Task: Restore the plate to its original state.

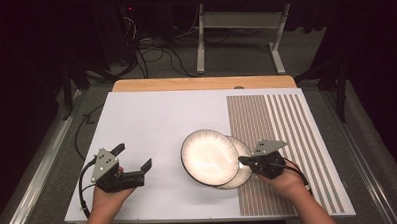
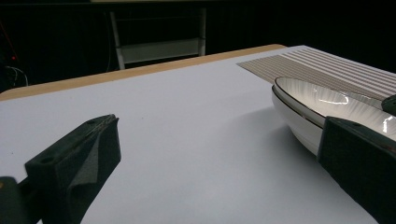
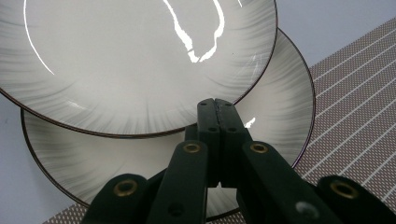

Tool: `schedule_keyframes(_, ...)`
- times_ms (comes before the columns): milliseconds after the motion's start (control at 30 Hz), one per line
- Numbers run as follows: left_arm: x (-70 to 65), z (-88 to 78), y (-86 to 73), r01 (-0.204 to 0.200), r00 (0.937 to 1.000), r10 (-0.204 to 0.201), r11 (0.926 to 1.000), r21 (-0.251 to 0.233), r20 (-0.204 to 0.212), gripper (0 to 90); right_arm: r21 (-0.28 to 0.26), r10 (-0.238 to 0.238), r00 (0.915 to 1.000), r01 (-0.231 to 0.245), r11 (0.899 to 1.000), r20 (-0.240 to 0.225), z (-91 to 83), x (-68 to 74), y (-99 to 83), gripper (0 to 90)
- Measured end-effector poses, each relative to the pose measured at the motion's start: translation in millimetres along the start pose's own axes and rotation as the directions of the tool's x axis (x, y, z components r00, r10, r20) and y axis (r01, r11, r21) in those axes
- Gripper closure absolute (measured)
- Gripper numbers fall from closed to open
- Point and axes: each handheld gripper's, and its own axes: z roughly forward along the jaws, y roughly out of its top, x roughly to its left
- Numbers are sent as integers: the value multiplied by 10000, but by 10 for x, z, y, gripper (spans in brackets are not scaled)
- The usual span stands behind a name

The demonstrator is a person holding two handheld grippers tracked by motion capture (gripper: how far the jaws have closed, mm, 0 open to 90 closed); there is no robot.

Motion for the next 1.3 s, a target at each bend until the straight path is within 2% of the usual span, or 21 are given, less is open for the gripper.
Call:
schedule_keyframes(533,-15,18,-3,-127,9999,128,9999,87,-32,0,-1,5,10000,-5,10000,1,0,1,0,900)
schedule_keyframes(1300,-5,19,-11,-101,9999,103,9998,187,-92,0,-32,71,10000,-72,10000,-58,4,-14,-2,900)
